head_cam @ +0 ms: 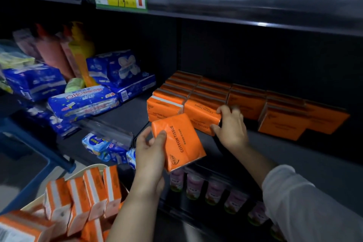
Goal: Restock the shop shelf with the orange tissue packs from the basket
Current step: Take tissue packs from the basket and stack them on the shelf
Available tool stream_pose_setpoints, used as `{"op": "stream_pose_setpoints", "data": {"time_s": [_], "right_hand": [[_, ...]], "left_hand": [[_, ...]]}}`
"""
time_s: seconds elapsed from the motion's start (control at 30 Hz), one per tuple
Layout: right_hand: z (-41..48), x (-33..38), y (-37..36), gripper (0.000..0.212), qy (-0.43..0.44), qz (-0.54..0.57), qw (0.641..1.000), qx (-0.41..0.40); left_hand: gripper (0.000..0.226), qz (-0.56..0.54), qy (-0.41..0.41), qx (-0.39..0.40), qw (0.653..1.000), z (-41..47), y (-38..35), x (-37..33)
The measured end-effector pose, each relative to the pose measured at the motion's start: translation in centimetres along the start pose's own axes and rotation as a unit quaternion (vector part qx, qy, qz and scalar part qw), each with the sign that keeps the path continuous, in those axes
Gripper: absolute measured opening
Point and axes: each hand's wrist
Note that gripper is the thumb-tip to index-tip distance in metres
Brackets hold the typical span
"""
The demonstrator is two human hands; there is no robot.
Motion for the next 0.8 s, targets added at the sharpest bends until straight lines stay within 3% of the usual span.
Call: {"op": "stream_pose_setpoints", "data": {"time_s": [0.13, 0.23, 0.3, 0.37, 0.47, 0.53, 0.63, 0.73, 0.8], "right_hand": [[-0.4, -0.4, 0.1, 0.035, 0.036, 0.097, 0.995, 0.002], [-0.1, -0.3, 2.4, 0.040, 0.055, 0.135, 0.988, -0.046], [0.2, 0.4, 5.0, 0.046, 0.083, 0.064, 0.994, -0.032], [0.4, 1.4, 7.3, 0.053, 0.118, -0.081, 0.989, 0.046], [0.2, 3.0, 7.8, 0.066, 0.197, -0.259, 0.934, 0.147], [0.1, 3.6, 6.3, 0.066, 0.245, -0.306, 0.904, 0.173], [0.6, 3.7, 4.9, 0.076, 0.254, -0.244, 0.920, 0.169], [1.3, 2.7, 4.6, 0.091, 0.178, -0.085, 0.971, 0.135], [1.3, 1.7, 4.2, 0.085, 0.147, -0.064, 0.977, 0.143]], "left_hand": [[0.035, -0.013, 0.001, -0.001, 1.000, -0.1, 0.2, -0.4], [0.037, -0.022, 0.004, -0.001, 1.000, 0.0, 0.5, -0.7], [0.039, -0.032, 0.007, -0.005, 0.999, 0.2, 0.7, -0.8], [0.039, -0.039, 0.010, -0.007, 0.999, 0.3, 0.8, -0.8], [0.039, -0.048, 0.020, -0.007, 0.999, 0.3, 0.9, -0.8], [0.038, -0.050, 0.025, -0.005, 0.998, 0.2, 0.9, -0.8], [0.039, -0.050, 0.024, -0.004, 0.998, 0.1, 1.0, -0.9], [0.039, -0.050, 0.024, -0.007, 0.998, 0.2, 1.2, -1.0], [0.040, -0.049, 0.027, -0.007, 0.998, 0.2, 1.3, -1.1]]}}
Point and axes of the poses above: each hand's wrist, its own z-axis towards the middle knuckle, its own y-axis out of the back of the hand, x = y × z, and after that the axes turned 5 degrees about z, right-handed
